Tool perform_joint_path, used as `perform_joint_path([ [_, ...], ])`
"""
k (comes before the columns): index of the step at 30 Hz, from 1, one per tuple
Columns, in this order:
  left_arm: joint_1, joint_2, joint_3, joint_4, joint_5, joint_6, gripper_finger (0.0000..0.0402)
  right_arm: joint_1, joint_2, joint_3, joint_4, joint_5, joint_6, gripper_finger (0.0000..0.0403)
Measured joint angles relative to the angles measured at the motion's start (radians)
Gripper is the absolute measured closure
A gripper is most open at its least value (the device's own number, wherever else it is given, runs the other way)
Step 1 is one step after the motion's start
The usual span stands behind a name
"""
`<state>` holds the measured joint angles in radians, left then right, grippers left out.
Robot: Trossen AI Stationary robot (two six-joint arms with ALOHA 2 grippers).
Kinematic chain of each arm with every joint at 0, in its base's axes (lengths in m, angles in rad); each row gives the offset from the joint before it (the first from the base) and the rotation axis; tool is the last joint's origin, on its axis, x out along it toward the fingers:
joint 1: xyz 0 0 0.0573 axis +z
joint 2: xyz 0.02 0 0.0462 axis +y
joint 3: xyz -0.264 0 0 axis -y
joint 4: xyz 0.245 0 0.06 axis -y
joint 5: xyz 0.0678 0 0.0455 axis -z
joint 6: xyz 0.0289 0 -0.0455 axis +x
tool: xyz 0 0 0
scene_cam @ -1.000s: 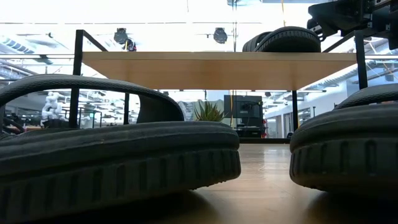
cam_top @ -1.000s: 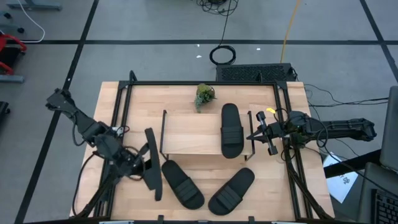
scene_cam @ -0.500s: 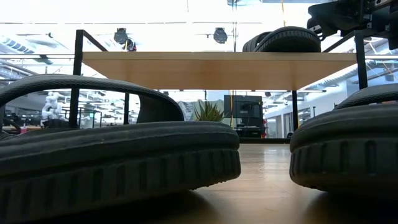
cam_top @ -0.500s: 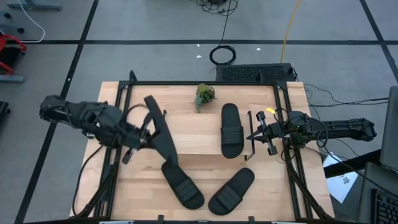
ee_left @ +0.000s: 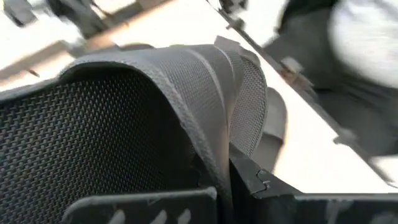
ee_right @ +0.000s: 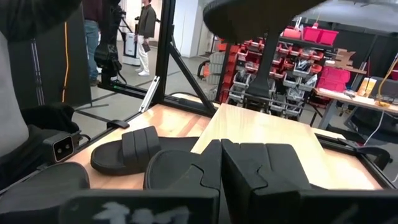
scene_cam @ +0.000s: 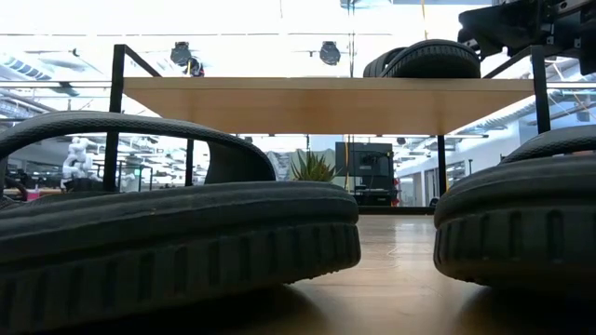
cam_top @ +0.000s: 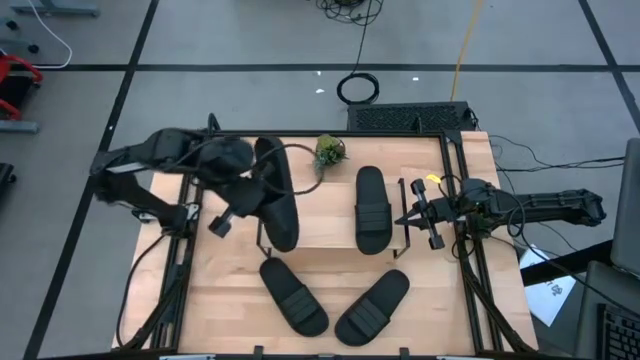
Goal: Pick and place slides into the shelf
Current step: Put the black slide on the shelf
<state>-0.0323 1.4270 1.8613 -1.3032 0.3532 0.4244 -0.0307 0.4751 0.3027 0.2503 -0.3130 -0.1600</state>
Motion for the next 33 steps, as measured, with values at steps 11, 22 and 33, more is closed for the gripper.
perform_joint_path([
  [11, 0.168, 0.231, 0.176, -0.269, 0.259, -0.042, 0.0401, 0.000, 0.011, 0.000, 0.015, 0.000, -0.002, 0.0403],
  [22, 0.220, 0.383, 0.176, -0.267, 0.361, 0.053, 0.0401, 0.000, 0.013, 0.000, 0.038, 0.000, 0.001, 0.0403],
  [33, 0.284, 0.497, 0.176, -0.268, 0.428, 0.064, 0.0401, 0.000, 0.015, 0.000, 0.052, -0.002, 0.016, 0.0403],
])
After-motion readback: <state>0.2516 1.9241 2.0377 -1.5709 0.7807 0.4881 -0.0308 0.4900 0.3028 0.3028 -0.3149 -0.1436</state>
